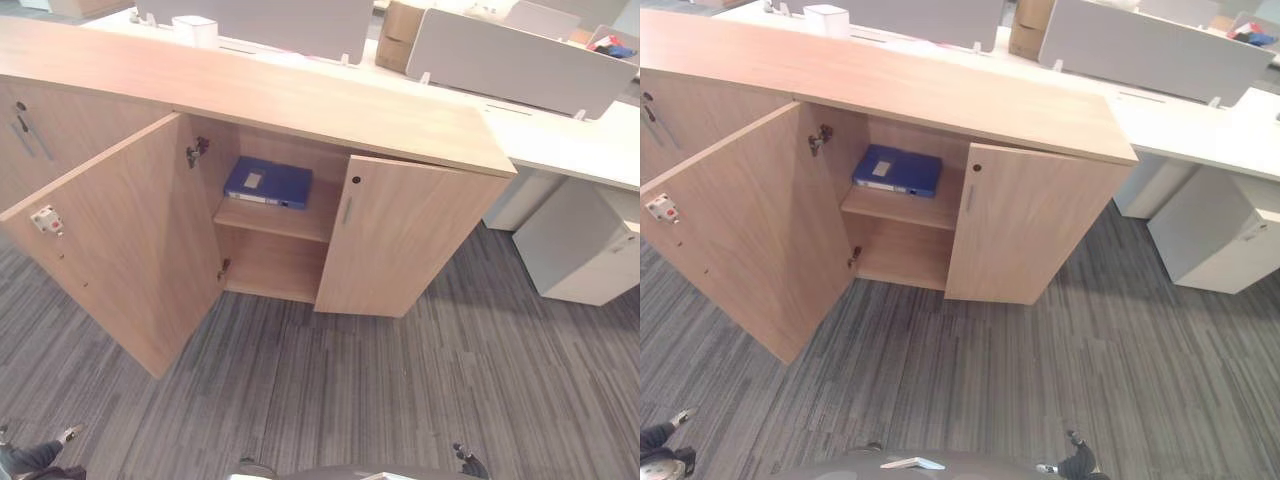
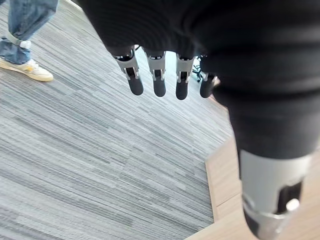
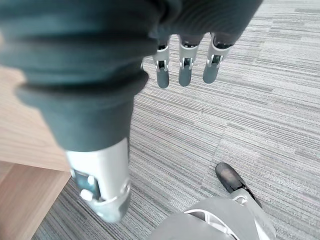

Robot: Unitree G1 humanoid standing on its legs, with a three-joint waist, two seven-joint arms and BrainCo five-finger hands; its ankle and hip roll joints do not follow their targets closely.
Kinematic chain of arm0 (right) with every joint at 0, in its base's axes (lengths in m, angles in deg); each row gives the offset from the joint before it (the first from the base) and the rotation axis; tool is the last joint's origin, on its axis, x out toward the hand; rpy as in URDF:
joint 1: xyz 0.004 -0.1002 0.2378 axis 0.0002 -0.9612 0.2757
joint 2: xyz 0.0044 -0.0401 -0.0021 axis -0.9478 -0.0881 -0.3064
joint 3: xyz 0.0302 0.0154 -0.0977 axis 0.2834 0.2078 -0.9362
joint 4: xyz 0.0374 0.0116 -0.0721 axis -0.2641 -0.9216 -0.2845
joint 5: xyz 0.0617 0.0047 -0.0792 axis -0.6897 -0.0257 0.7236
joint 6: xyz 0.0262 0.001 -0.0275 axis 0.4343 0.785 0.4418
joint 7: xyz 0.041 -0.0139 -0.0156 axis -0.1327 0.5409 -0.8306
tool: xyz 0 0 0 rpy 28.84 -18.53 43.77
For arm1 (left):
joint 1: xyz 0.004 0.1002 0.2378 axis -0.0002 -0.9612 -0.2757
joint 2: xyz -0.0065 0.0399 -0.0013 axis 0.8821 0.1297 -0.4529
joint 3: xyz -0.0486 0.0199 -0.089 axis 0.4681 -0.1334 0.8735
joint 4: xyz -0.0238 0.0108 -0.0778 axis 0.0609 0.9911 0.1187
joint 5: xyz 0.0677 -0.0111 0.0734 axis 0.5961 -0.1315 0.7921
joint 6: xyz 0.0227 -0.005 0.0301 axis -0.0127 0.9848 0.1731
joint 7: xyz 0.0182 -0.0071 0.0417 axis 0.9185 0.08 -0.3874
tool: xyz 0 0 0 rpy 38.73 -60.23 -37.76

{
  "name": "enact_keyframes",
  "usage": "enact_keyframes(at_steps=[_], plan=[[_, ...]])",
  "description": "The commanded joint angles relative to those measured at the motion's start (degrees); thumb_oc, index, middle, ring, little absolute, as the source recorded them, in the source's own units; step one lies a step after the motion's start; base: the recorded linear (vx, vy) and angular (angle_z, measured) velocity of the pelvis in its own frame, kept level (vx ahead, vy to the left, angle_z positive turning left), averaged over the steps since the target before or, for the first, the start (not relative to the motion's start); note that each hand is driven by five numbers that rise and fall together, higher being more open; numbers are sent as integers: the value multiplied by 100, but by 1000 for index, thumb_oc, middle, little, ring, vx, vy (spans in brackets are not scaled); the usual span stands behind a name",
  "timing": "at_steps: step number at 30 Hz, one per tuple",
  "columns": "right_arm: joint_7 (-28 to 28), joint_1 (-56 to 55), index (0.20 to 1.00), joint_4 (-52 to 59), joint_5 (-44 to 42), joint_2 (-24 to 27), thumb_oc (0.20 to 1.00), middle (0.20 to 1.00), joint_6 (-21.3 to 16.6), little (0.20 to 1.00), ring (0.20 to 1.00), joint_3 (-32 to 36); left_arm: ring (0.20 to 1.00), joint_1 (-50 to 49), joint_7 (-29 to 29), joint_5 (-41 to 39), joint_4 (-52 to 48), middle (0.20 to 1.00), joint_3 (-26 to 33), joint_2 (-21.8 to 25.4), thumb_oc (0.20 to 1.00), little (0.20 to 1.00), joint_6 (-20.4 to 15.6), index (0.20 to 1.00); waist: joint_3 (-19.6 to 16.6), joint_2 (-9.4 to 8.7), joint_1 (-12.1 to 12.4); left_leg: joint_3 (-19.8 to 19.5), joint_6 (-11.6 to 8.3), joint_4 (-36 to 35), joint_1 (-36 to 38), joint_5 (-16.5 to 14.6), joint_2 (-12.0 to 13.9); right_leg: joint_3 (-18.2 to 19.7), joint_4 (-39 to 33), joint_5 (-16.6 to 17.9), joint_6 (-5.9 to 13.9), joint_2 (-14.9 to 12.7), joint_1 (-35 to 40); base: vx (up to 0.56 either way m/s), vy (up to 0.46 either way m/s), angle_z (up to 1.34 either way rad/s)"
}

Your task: Put the empty folder in the office cabinet

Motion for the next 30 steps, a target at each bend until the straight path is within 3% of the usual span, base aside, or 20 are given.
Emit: enact_keyframes(at_steps=[1, 7, 16, 30], plan=[[27, 237, 1000, 158, -139, 237, 1000, 1000, -65, 1000, 1000, -95, 1000, 107, -118, 171, 301, 1000, 92, 336, 1000, 1000, -211, 1000, 8, 233, 10, -60, 19, -13, 4, -354, -6, 182, -170, 1489, 365, -497, -800, 16, 120, -25], [-7, 220, 1000, 148, -165, 195, 1000, 1000, -60, 1000, 1000, -78, 1000, 200, -68, 177, 479, 1000, 60, 372, 1000, 1000, -188, 1000, 5, 231, -119, -39, 59, -13, 52, -395, -86, 243, -135, 1621, 365, -559, -829, 13, 58, -7], [-11, 111, 1000, 234, -217, 274, 1000, 1000, -107, 1000, 1000, -91, 1000, 682, -232, 322, 927, 1000, 317, 1588, 1000, 1000, -146, 1000, 105, -60, -287, 129, 68, -13, 242, -486, -97, 377, -90, 1978, 365, -542, -893, 33, 38, -5], [-70, 31, 1000, 410, -232, 388, 1000, 1000, -161, 1000, 1000, -245, 1000, 1091, -256, 607, 1333, 1000, 440, 2781, 1000, 1000, -39, 1000, 234, -439, -416, 672, -4, -13, 613, -591, 162, 477, -67, 2283, 365, -243, -1055, 29, -4, -15]])
